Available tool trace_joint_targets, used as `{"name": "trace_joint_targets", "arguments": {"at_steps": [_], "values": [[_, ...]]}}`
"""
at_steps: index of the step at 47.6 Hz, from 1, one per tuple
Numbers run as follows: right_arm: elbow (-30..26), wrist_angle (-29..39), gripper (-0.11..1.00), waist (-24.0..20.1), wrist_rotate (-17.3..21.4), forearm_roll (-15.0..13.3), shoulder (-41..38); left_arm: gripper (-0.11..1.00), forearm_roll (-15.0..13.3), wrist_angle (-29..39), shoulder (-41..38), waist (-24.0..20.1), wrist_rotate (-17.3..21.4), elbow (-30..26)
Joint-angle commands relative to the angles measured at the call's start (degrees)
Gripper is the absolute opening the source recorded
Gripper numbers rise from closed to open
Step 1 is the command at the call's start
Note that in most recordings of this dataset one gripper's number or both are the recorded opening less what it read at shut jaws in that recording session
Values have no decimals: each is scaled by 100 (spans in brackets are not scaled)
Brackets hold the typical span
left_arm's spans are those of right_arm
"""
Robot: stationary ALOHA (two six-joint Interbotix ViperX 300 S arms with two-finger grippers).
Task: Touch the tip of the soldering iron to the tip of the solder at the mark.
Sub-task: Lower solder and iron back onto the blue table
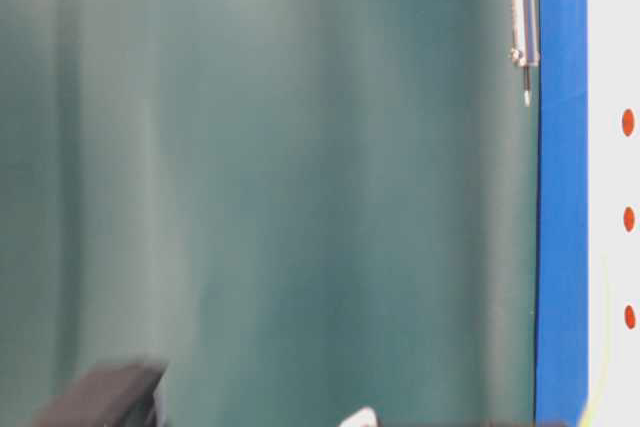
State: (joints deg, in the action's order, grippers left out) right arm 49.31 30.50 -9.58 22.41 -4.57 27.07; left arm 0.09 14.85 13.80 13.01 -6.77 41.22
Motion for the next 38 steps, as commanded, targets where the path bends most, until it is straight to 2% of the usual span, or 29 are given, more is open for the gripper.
{"name": "trace_joint_targets", "arguments": {"at_steps": [1,10,18,28,38], "values": [[-26,-431,6,-387,70,-18,-79,2,0,-580,220,316,-105,185],[123,-1371,6,-870,237,0,-791,2,-9,-1863,-53,870,-360,800],[220,-2232,6,-1081,369,9,-1573,2,-9,-2628,-686,1301,-360,993],[229,-3111,6,-1213,378,18,-2487,2,0,-2813,-1521,1397,-299,923],[193,-3252,6,-1213,378,35,-2698,2,0,-2830,-1679,1389,-281,888]]}}
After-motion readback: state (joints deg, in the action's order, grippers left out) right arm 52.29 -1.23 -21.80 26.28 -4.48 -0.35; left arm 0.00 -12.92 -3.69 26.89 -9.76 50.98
